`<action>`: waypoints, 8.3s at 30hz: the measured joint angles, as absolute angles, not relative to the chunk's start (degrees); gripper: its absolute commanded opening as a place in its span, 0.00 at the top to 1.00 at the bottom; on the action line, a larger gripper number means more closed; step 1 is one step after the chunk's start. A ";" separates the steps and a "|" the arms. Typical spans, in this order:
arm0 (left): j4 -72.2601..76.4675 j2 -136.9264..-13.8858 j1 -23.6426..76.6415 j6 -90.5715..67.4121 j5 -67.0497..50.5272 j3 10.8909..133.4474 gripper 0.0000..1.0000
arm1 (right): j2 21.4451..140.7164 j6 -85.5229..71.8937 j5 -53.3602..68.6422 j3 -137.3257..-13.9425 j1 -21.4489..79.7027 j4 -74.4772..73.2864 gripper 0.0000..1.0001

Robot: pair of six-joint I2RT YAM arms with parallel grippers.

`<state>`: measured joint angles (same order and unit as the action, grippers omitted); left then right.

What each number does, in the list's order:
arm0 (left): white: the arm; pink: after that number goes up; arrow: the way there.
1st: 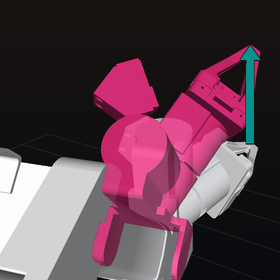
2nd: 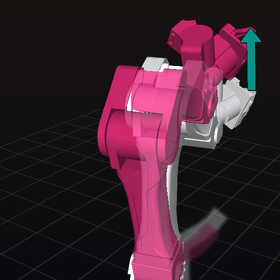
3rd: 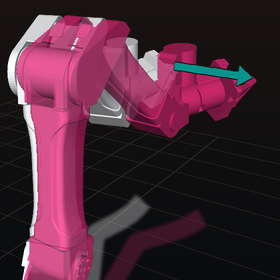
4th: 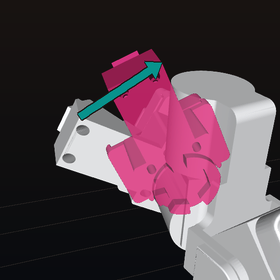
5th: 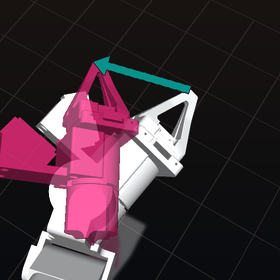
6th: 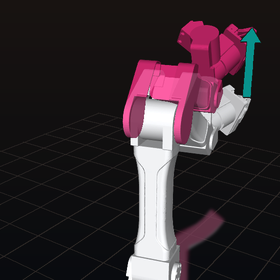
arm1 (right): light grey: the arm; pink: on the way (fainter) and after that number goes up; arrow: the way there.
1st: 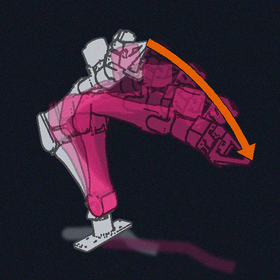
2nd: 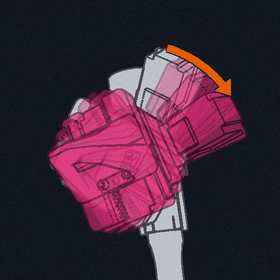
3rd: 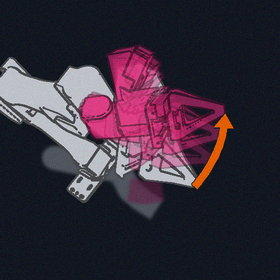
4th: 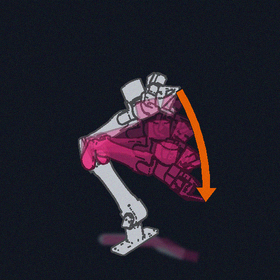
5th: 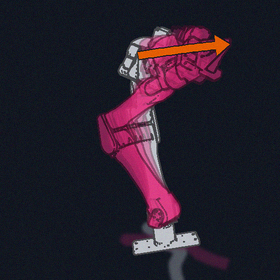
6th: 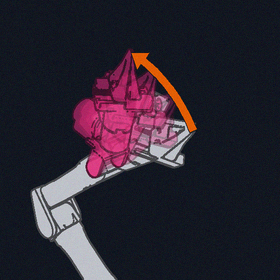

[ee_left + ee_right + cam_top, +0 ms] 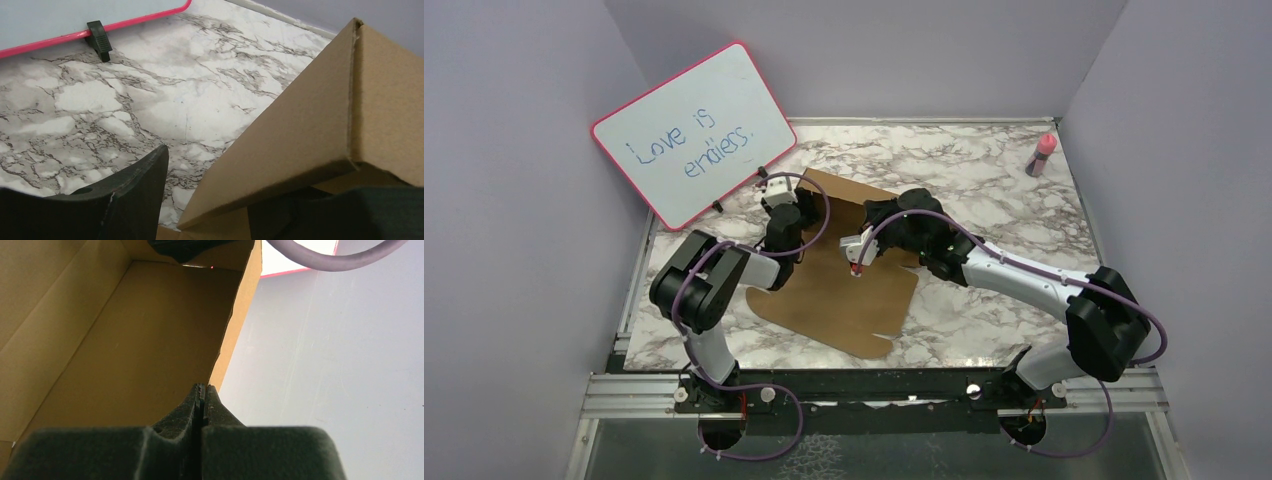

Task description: Fold the paper box

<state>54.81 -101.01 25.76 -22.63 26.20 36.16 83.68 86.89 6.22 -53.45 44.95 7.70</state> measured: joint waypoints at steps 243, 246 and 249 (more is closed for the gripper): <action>-12.14 -89.38 31.86 -7.64 -3.44 75.31 0.12 | 67.33 -4.64 -9.04 -40.86 23.99 9.52 0.29; -12.99 -90.65 31.57 -7.11 -4.80 75.31 0.12 | 70.11 -5.19 -6.02 -40.88 23.03 9.74 0.36; -13.15 -91.74 31.55 -6.92 -6.42 75.31 0.12 | 70.91 -5.52 -4.12 -40.86 22.85 9.89 0.48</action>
<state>-13.15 -91.74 31.55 -6.92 -6.42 75.31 70.91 -5.52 -4.12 -40.86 22.85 9.89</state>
